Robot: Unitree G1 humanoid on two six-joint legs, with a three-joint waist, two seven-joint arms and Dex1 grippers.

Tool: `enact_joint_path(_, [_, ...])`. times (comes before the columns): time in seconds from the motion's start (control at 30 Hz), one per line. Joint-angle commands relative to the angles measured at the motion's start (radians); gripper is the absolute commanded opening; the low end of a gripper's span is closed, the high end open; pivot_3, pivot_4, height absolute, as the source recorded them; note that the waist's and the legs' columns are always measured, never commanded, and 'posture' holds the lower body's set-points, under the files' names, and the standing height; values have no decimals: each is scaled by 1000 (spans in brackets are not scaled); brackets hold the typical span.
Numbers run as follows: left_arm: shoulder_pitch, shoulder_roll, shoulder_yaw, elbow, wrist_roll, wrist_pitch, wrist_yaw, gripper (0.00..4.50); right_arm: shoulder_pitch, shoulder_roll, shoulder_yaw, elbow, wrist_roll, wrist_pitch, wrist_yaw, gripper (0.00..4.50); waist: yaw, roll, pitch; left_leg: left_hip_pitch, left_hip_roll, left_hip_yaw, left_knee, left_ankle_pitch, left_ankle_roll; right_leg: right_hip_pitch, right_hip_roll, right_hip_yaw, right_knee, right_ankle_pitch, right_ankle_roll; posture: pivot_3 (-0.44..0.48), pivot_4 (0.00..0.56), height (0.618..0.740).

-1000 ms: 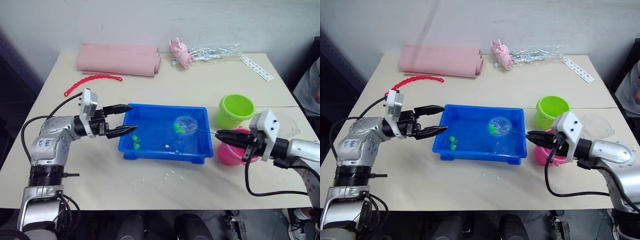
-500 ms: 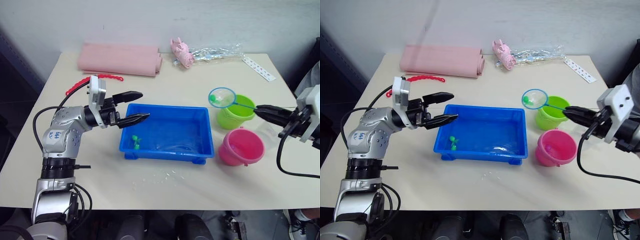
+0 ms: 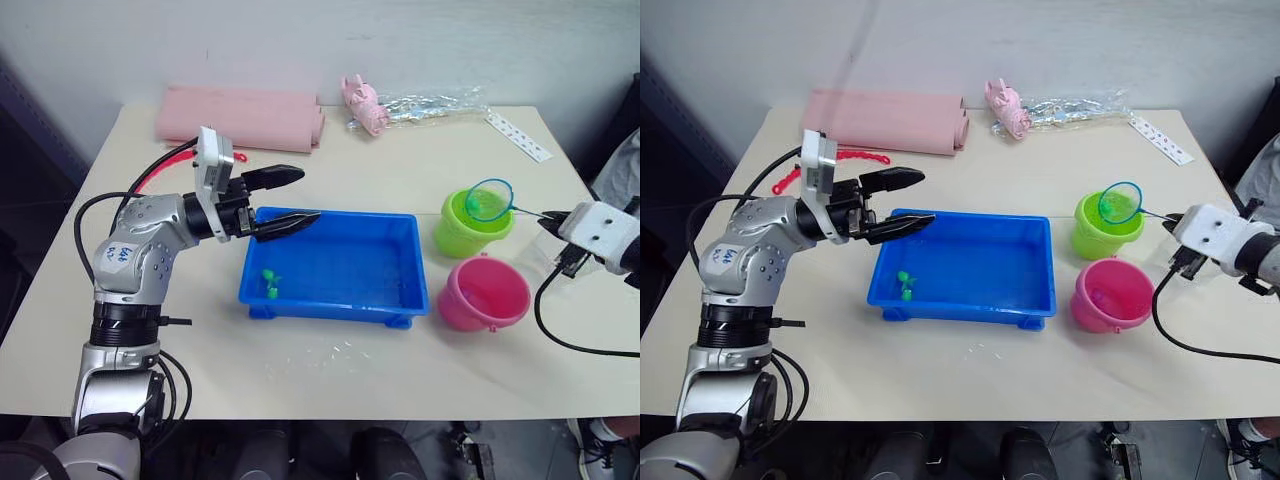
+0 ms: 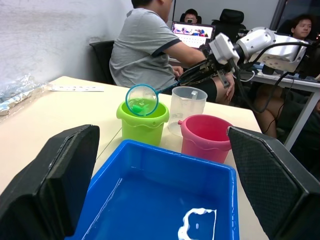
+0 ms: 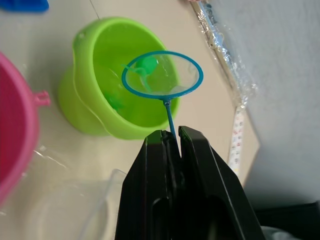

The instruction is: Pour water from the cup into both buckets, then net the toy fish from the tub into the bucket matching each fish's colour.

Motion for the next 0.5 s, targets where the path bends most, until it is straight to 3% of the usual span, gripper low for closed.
enact_joint_path(0.03, [9,0,-3,-28,-9,-28,-10,4465,-33,-69,33,44,-153,-202,-124,0,0,0,0,0,0,0,0,0,0,0,0,0,0,0,0,0,150,740])
enact_joint_path(0.23, [23,-7,-11,-24,-8,-44,-11,4465,-64,-147,104,92,-380,-381,-328,0,-1,0,0,0,0,0,0,0,0,0,0,1,0,0,0,0,150,740])
enact_joint_path(0.5, [29,-18,-15,-29,-17,-46,1,4465,-34,-217,134,73,-586,-467,-557,0,-1,0,0,0,0,0,0,0,0,-1,0,3,0,0,0,0,150,740])
